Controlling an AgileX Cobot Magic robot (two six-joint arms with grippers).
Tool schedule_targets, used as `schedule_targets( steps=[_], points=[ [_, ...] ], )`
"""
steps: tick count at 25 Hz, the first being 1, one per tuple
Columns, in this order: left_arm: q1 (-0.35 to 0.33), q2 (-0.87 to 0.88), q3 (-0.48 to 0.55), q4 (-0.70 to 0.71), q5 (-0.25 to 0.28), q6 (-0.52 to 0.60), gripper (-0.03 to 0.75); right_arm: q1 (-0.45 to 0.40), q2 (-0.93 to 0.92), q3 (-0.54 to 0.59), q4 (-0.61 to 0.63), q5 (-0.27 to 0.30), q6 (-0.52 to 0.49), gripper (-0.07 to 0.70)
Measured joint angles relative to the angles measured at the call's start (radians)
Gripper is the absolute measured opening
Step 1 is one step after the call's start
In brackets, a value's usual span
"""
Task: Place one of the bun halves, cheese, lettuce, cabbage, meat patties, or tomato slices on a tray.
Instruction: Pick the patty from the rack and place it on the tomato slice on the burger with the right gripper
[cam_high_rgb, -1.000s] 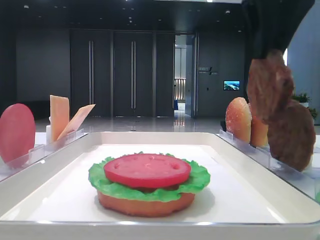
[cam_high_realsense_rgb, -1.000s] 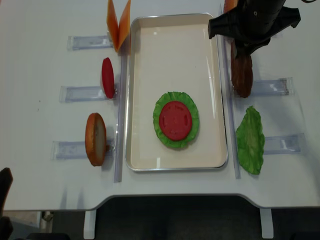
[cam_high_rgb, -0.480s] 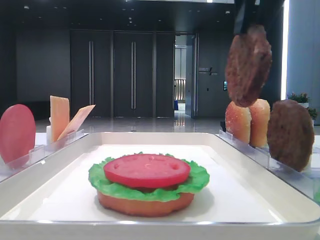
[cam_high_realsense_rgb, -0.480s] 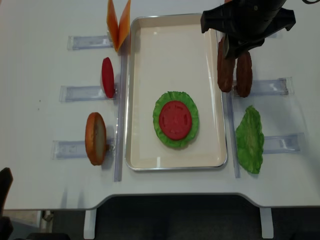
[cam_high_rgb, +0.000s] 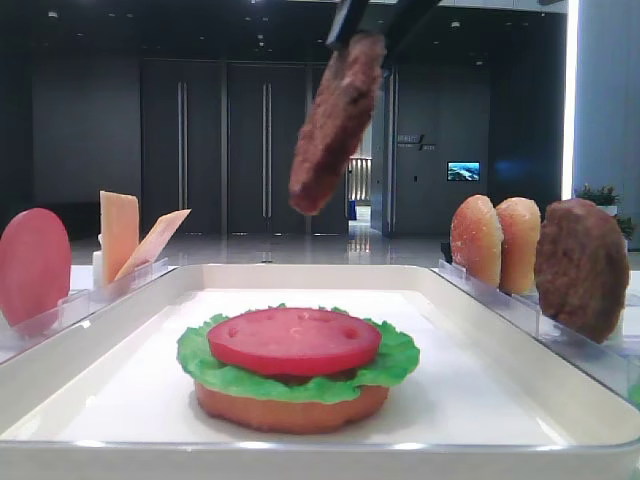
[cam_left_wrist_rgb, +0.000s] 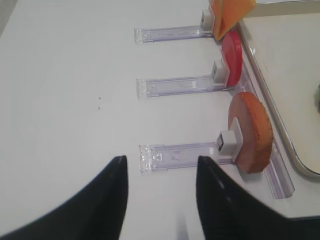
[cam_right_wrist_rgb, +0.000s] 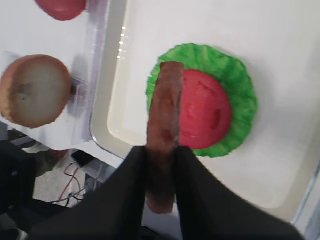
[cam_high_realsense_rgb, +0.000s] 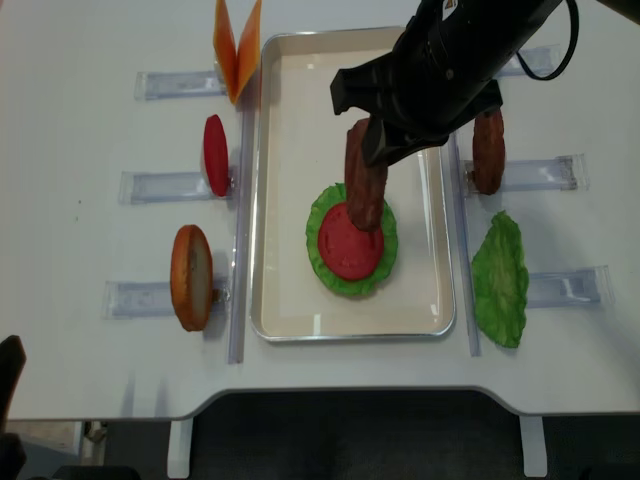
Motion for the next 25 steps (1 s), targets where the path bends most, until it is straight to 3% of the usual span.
schedule_targets(
  steps=[7,14,25],
  points=[
    [0.000,0.000,0.000,0.000,0.000,0.000,0.345,0.003,0.000,0.096,0.304,-0.099,-0.238,0.138],
    [0.000,0.000,0.000,0.000,0.000,0.000,0.345,-0.004,0.000,0.213,0.491,-0.165,-0.432,0.138],
    [0.000,0.000,0.000,0.000,0.000,0.000,0.345,-0.086,0.014,0.253,0.574,-0.175,-0.581,0.136]
  ],
)
